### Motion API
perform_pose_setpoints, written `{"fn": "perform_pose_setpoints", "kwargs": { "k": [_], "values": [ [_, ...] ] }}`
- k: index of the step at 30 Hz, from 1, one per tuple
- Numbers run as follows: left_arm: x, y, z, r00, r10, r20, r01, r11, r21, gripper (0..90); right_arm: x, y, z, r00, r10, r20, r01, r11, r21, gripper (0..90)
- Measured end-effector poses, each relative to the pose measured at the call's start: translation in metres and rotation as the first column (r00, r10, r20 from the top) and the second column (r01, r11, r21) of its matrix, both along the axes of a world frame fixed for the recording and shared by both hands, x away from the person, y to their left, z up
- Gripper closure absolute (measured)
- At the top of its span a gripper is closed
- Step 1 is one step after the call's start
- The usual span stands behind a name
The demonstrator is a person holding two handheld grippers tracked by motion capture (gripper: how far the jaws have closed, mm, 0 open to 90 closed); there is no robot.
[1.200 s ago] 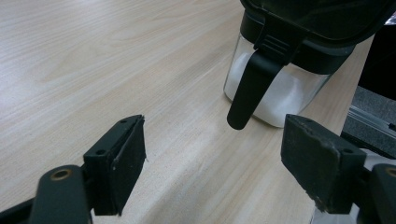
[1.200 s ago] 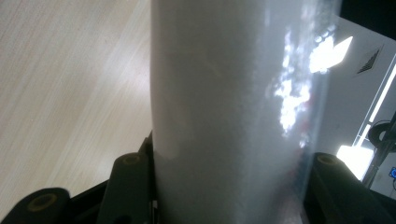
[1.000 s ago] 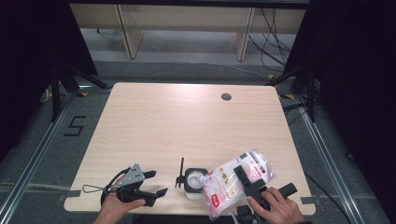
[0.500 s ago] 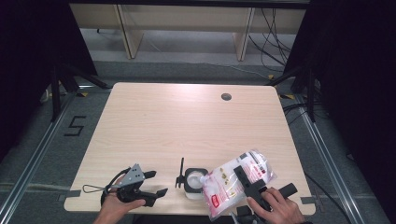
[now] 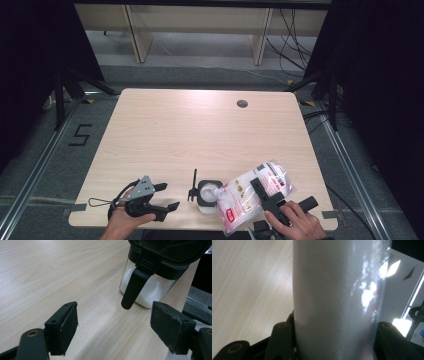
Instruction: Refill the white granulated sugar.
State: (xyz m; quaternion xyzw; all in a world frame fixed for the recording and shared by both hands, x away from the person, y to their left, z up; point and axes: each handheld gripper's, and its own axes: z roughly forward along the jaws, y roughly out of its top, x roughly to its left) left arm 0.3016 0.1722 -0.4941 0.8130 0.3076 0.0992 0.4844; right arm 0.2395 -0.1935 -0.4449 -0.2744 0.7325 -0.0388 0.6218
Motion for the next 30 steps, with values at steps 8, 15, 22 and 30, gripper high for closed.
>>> {"fn": "perform_pose_setpoints", "kwargs": {
  "k": [8, 15, 22, 30],
  "values": [
    [-0.0001, 0.0011, 0.0006, 1.0, 0.002, -0.003, -0.002, 0.9998, 0.021, 21.6, -0.0003, 0.0002, 0.0001, 1.0, 0.0, 0.0, 0.0, 1.0, 0.0, 53.9],
    [0.0002, 0.0011, 0.0004, 1.0, 0.001, -0.004, 0.0, 0.9998, 0.021, 21.7, 0.0003, 0.0001, 0.0009, 0.9999, 0.01, 0.003, -0.01, 1.0, -0.013, 54.0],
    [0.0007, 0.0024, 0.0014, 0.9999, -0.006, 0.009, 0.005, 0.9998, 0.021, 21.6, -0.0003, 0.0004, -0.0015, 0.9999, -0.01, -0.009, 0.01, 1.0, 0.022, 54.0],
    [0.0, 0.0002, 0.0007, 1.0, -0.004, 0.008, 0.004, 1.0, -0.004, 21.7, -0.0006, 0.0005, -0.0013, 0.9999, -0.008, -0.009, 0.008, 1.0, 0.017, 54.2]
  ]
}}
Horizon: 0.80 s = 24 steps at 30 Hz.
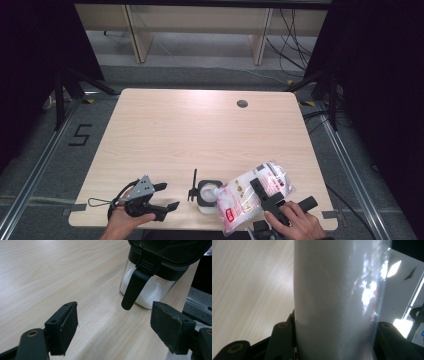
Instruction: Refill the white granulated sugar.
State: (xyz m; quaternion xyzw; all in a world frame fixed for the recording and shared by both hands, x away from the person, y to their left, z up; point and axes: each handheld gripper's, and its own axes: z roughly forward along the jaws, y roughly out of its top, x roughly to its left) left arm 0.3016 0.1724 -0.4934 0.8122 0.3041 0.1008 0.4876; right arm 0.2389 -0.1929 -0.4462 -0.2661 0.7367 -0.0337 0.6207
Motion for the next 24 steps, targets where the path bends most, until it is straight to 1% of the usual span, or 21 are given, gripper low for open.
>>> {"fn": "perform_pose_setpoints", "kwargs": {
  "k": [1, 5, 7, 11, 13, 14, 15, 18, 20, 21, 22, 23, 24],
  "values": [
    [0.0, 0.0, 0.0, 1.0, -0.001, 0.001, 0.001, 1.0, 0.0, 21.7, 0.0, -0.0002, -0.0003, 1.0, -0.002, -0.003, 0.002, 1.0, 0.006, 54.2],
    [0.0001, 0.0005, 0.0003, 1.0, -0.006, 0.002, 0.006, 1.0, 0.007, 21.7, 0.0001, -0.0002, -0.0005, 1.0, -0.001, -0.001, 0.001, 1.0, 0.005, 54.2],
    [0.0003, -0.0001, -0.0003, 1.0, 0.0, 0.0, 0.0, 1.0, -0.004, 21.7, 0.0006, -0.0003, -0.0005, 1.0, -0.002, -0.002, 0.002, 1.0, 0.005, 54.3],
    [0.0, -0.0001, -0.0001, 1.0, -0.001, 0.001, 0.001, 1.0, 0.001, 21.7, 0.0006, -0.0004, -0.0005, 1.0, -0.002, -0.003, 0.002, 1.0, 0.004, 54.3],
    [0.0003, 0.0007, 0.0004, 1.0, -0.001, 0.001, 0.001, 0.9998, 0.018, 21.7, 0.0009, -0.0006, -0.0004, 1.0, -0.002, -0.003, 0.002, 1.0, 0.004, 54.4],
    [0.0002, 0.0002, 0.0002, 1.0, 0.0, 0.001, 0.0, 0.9999, 0.011, 21.7, 0.0007, -0.0004, -0.0003, 1.0, -0.002, -0.001, 0.002, 1.0, 0.003, 54.4],
    [0.0011, 0.002, 0.0005, 0.9999, -0.012, 0.007, 0.011, 0.9993, 0.037, 21.6, 0.0005, -0.0002, -0.0001, 1.0, 0.0, 0.002, 0.0, 1.0, -0.001, 54.4],
    [0.0005, 0.0001, -0.0009, 1.0, -0.001, -0.001, 0.001, 1.0, 0.002, 21.6, 0.0009, 0.0, 0.0008, 1.0, 0.003, 0.003, -0.003, 1.0, -0.006, 54.4],
    [0.0007, 0.0004, -0.0004, 1.0, -0.008, 0.002, 0.008, 0.9999, 0.01, 21.7, 0.0004, -0.0001, 0.0001, 1.0, 0.0, 0.004, 0.0, 1.0, -0.002, 54.4],
    [-0.0004, -0.0004, -0.0009, 0.9999, 0.009, -0.014, -0.009, 1.0, 0.0, 21.6, 0.0005, 0.0001, 0.0001, 1.0, 0.002, 0.003, -0.002, 1.0, -0.003, 54.4],
    [0.0005, 0.0, -0.0008, 1.0, -0.001, 0.001, 0.001, 1.0, 0.006, 21.6, 0.0006, -0.0001, 0.0001, 1.0, 0.002, 0.002, -0.002, 1.0, -0.003, 54.4],
    [0.0005, 0.0, -0.0013, 1.0, 0.002, 0.003, -0.002, 1.0, 0.001, 21.7, 0.0008, -0.0003, 0.0001, 1.0, 0.0, 0.0, 0.0, 1.0, -0.001, 54.4],
    [0.0004, 0.0003, -0.0005, 1.0, -0.001, -0.002, 0.001, 1.0, 0.008, 21.7, 0.0007, -0.0002, 0.0001, 1.0, 0.0, 0.001, 0.0, 1.0, -0.001, 54.5]
  ]
}}
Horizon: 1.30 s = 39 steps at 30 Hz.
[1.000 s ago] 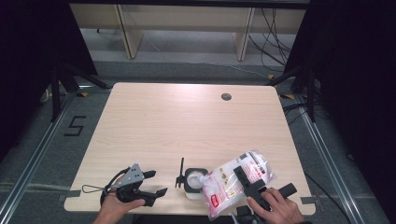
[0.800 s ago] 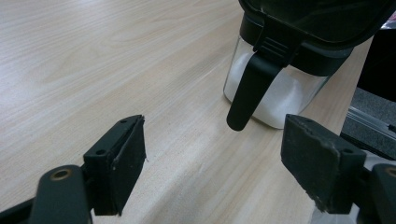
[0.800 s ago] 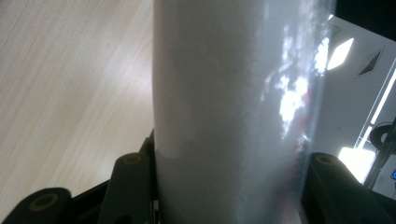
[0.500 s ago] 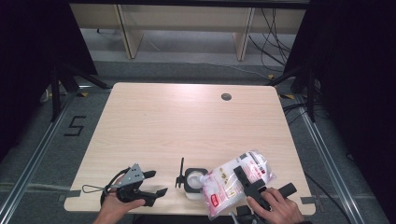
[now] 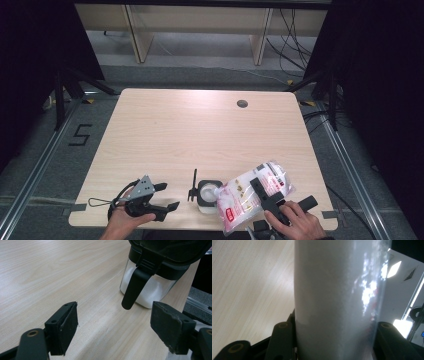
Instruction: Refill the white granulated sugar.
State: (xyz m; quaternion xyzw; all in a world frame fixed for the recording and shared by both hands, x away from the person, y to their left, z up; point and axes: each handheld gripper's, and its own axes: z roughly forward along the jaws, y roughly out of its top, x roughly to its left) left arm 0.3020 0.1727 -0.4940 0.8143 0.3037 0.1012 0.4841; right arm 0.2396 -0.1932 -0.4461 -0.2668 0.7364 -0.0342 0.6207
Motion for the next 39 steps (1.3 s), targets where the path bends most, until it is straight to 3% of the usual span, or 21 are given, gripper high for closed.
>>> {"fn": "perform_pose_setpoints", "kwargs": {
  "k": [1, 2, 3, 6, 7, 8, 11, 15, 28, 30, 33, 37, 39],
  "values": [
    [-0.0004, -0.0005, -0.0002, 1.0, 0.003, -0.008, -0.003, 1.0, -0.005, 21.7, -0.0004, 0.0002, 0.0, 1.0, 0.0, 0.002, 0.0, 1.0, -0.001, 54.5],
    [-0.0004, -0.0005, -0.0006, 0.9999, 0.01, -0.006, -0.01, 0.9999, -0.004, 21.7, 0.001, 0.0008, 0.0029, 0.9995, 0.026, 0.015, -0.026, 0.999, -0.044, 54.5],
    [0.0, -0.0003, -0.0004, 1.0, 0.003, 0.001, -0.003, 1.0, -0.003, 21.6, -0.0005, 0.0003, 0.0004, 1.0, 0.002, 0.003, -0.002, 1.0, -0.004, 54.5],
    [0.0, -0.0003, -0.0004, 1.0, 0.004, 0.001, -0.004, 1.0, -0.005, 21.7, -0.0005, 0.0002, 0.0002, 1.0, 0.0, 0.002, 0.0, 1.0, -0.001, 54.5],
    [0.0005, 0.0, -0.0003, 1.0, -0.004, 0.007, 0.004, 1.0, -0.002, 21.6, 0.0009, 0.0008, 0.0029, 0.9996, 0.025, 0.013, -0.024, 0.999, -0.042, 54.5],
    [0.0005, 0.0001, -0.0003, 1.0, -0.003, 0.006, 0.003, 1.0, -0.002, 21.7, -0.0005, 0.0001, 0.0001, 1.0, 0.001, 0.001, -0.001, 1.0, 0.0, 54.5],
    [0.0, 0.0005, 0.0009, 1.0, 0.0, 0.002, 0.0, 0.9999, 0.013, 21.7, -0.0004, 0.0006, 0.0007, 1.0, 0.002, 0.0, -0.002, 1.0, -0.006, 54.5],
    [0.0001, 0.0, -0.0004, 1.0, 0.001, 0.002, -0.001, 1.0, -0.004, 21.7, -0.0005, 0.0018, 0.004, 0.9997, 0.02, 0.014, -0.019, 0.999, -0.046, 54.5],
    [-0.0007, -0.0009, -0.0008, 0.9999, 0.011, -0.009, -0.011, 0.9999, -0.013, 21.7, -0.0012, 0.002, 0.0038, 0.9997, 0.022, 0.015, -0.021, 0.999, -0.046, 54.6],
    [0.0005, 0.0, -0.0003, 1.0, -0.004, 0.006, 0.004, 1.0, -0.001, 21.7, -0.001, 0.002, 0.0042, 0.9997, 0.021, 0.014, -0.02, 0.999, -0.05, 54.6],
    [-0.0008, -0.0011, -0.0008, 0.9999, 0.011, -0.012, -0.011, 0.9998, -0.014, 21.7, -0.0024, 0.0013, 0.0032, 0.9998, 0.007, 0.019, -0.007, 0.999, -0.034, 54.6],
    [0.0004, 0.0002, 0.0002, 1.0, -0.006, 0.003, 0.006, 1.0, 0.003, 21.7, -0.0023, 0.0014, 0.0032, 0.9998, 0.006, 0.018, -0.005, 0.999, -0.037, 54.6],
    [-0.0006, -0.0007, -0.0007, 0.9999, 0.011, -0.009, -0.011, 0.9999, -0.008, 21.7, -0.0025, 0.0015, 0.0033, 0.9998, 0.008, 0.019, -0.007, 0.999, -0.037, 54.7]
  ]
}}
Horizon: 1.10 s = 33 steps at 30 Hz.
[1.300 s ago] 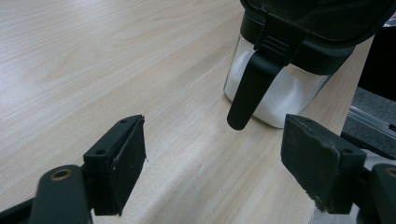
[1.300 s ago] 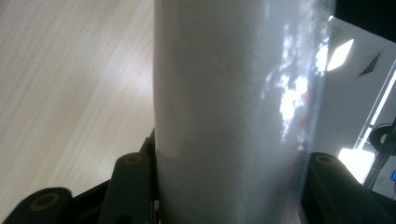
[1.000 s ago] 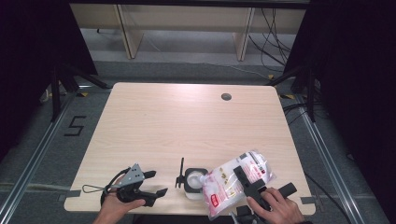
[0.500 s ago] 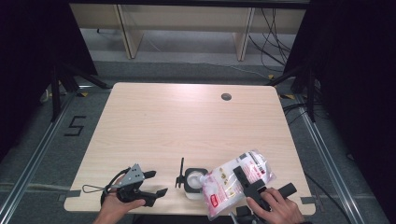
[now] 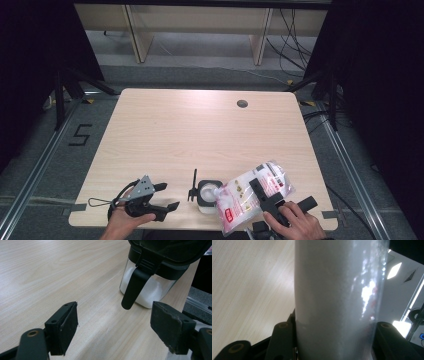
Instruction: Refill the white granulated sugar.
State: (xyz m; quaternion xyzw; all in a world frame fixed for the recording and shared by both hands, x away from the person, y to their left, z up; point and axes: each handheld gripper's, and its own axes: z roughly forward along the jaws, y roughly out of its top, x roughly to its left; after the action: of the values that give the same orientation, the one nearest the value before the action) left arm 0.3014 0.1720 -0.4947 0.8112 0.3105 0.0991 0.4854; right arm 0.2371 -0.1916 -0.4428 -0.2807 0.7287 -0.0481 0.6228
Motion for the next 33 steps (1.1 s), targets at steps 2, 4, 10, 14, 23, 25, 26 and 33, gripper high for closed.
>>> {"fn": "perform_pose_setpoints", "kwargs": {
  "k": [2, 4, 10, 14, 23, 25, 26, 33],
  "values": [
    [0.0007, 0.0004, 0.0003, 0.9999, -0.009, 0.01, 0.009, 0.9999, 0.006, 21.7, 0.0003, 0.0001, 0.0002, 1.0, 0.002, 0.0, -0.002, 1.0, 0.0, 54.7],
    [-0.0001, -0.0002, -0.0001, 1.0, 0.001, -0.002, -0.001, 1.0, -0.003, 21.7, -0.0002, 0.0004, 0.0002, 1.0, 0.0, 0.001, 0.0, 1.0, -0.001, 54.7],
    [0.0002, 0.0002, 0.0002, 1.0, -0.003, 0.005, 0.003, 1.0, 0.006, 21.7, -0.0002, 0.0002, -0.0003, 1.0, 0.003, -0.004, -0.003, 1.0, 0.005, 54.8],
    [0.0003, 0.0003, 0.0004, 1.0, -0.006, 0.008, 0.006, 1.0, 0.003, 21.7, 0.0002, -0.0003, -0.0009, 1.0, -0.001, -0.009, 0.001, 1.0, 0.006, 54.8],
    [0.0009, 0.0008, 0.0006, 0.9999, -0.013, 0.01, 0.013, 0.9999, 0.01, 21.7, 0.0024, 0.0005, -0.0002, 0.9996, 0.018, -0.023, -0.018, 1.0, -0.001, 54.9],
    [0.0008, 0.001, 0.0009, 0.9998, -0.015, 0.01, 0.015, 0.9998, 0.011, 21.8, 0.0008, -0.0008, -0.0016, 0.9997, -0.003, -0.024, 0.003, 1.0, 0.018, 54.9],
    [0.0008, 0.0009, 0.0007, 0.9998, -0.015, 0.009, 0.015, 0.9998, 0.009, 21.7, 0.001, -0.0006, -0.0012, 0.9997, 0.003, -0.025, -0.002, 1.0, 0.011, 54.9],
    [0.0012, 0.0009, 0.0004, 0.9998, -0.016, 0.015, 0.015, 0.9998, 0.013, 21.8, 0.0025, -0.0001, -0.0007, 0.9995, 0.015, -0.027, -0.015, 1.0, 0.005, 55.0]
  ]
}}
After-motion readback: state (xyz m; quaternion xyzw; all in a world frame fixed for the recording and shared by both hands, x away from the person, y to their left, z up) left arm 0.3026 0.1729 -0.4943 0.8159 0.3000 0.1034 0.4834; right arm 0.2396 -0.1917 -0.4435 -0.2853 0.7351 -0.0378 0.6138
